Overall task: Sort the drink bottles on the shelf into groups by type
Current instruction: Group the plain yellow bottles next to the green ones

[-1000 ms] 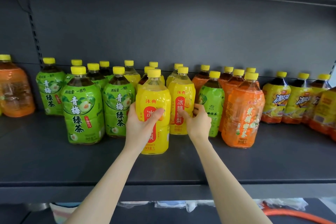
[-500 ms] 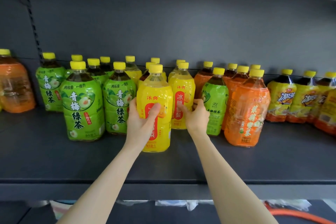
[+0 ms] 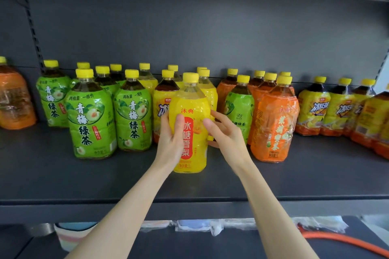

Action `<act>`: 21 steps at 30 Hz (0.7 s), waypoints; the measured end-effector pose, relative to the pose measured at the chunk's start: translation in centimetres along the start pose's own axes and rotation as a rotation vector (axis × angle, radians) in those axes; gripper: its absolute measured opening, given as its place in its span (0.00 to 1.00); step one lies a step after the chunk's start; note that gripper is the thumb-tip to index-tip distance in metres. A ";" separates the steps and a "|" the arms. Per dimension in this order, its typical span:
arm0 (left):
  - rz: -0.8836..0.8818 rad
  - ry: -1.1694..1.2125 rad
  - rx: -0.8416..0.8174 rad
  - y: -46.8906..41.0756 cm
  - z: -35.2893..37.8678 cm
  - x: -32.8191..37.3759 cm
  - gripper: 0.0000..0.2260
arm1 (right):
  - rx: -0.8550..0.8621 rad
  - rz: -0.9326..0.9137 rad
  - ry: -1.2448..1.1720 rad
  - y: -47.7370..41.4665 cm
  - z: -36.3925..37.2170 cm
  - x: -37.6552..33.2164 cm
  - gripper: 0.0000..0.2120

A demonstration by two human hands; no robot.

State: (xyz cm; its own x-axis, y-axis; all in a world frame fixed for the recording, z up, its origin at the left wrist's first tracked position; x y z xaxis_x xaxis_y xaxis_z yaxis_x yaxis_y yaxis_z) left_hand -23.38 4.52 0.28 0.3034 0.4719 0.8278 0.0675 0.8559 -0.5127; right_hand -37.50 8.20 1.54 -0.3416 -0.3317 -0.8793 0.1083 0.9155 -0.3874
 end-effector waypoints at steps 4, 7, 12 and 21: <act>-0.106 0.018 -0.072 -0.6 1.7 -0.5 0.18 | 0.044 -0.007 0.044 0.0 -0.7 1.0 0.33; -0.162 -0.022 -0.113 -1.4 2.1 -0.9 0.22 | 0.106 -0.026 0.110 -0.3 -0.7 1.4 0.28; -0.136 -0.164 -0.132 -2.5 1.4 -1.9 0.30 | 0.164 -0.021 0.182 -0.9 -0.6 1.6 0.36; -0.068 -0.145 -0.158 -2.5 -0.1 -2.9 0.27 | 0.220 -0.031 0.289 -1.6 -0.8 1.6 0.29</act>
State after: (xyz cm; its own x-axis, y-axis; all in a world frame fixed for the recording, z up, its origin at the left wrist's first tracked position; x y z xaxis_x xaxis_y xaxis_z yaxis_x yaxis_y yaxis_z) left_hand -24.33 1.02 -0.83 0.1544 0.4492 0.8800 0.2343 0.8486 -0.4743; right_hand -38.95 6.42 0.99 -0.5944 -0.2519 -0.7637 0.2810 0.8248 -0.4907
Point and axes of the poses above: each hand's wrist, its own y-axis away from the middle knuckle, its own z-axis out of the palm, x = y × z, the point moved 2 cm from there along -y, towards the middle knuckle, and after that the axes turned 12 degrees about y, right-handed, at the moved point
